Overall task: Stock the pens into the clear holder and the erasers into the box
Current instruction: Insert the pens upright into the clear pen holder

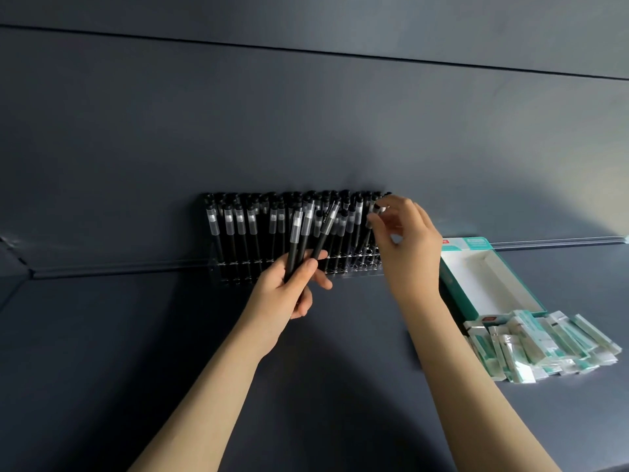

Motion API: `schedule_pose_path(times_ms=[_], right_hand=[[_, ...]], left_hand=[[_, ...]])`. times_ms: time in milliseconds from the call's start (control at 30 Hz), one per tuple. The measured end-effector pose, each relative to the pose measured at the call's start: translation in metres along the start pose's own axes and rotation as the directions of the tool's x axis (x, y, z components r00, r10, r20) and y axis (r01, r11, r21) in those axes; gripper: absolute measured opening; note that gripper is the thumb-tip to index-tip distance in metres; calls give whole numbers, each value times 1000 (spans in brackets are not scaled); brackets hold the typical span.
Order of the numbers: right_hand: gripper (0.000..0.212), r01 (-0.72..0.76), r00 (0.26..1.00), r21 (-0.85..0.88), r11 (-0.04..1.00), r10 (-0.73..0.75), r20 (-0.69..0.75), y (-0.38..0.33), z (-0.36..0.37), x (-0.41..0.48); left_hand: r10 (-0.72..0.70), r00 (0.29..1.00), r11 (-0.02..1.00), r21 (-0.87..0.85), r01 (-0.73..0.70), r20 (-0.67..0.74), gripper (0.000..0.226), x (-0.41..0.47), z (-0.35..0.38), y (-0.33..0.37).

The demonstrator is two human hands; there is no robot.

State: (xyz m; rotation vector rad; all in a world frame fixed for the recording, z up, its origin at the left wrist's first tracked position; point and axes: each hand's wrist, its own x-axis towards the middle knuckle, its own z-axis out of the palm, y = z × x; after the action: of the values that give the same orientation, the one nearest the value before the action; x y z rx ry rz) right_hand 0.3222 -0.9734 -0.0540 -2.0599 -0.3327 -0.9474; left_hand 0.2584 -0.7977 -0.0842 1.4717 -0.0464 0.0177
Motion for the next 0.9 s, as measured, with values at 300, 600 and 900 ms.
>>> schedule_pose_path(times_ms=[300, 600, 900], right_hand=[[26, 29, 993, -43, 999, -24, 115, 5, 2, -4], [22, -316, 932, 381, 869, 208, 298, -27, -15, -9], [21, -502, 863, 661, 559, 271, 426, -26, -27, -22]], left_hand=[[-8, 1000, 999, -51, 9, 18, 19, 0, 0, -1], [-25, 994, 995, -93, 35, 109, 27, -2, 4, -3], [-37, 979, 998, -43, 46, 203, 33, -6, 9, -4]])
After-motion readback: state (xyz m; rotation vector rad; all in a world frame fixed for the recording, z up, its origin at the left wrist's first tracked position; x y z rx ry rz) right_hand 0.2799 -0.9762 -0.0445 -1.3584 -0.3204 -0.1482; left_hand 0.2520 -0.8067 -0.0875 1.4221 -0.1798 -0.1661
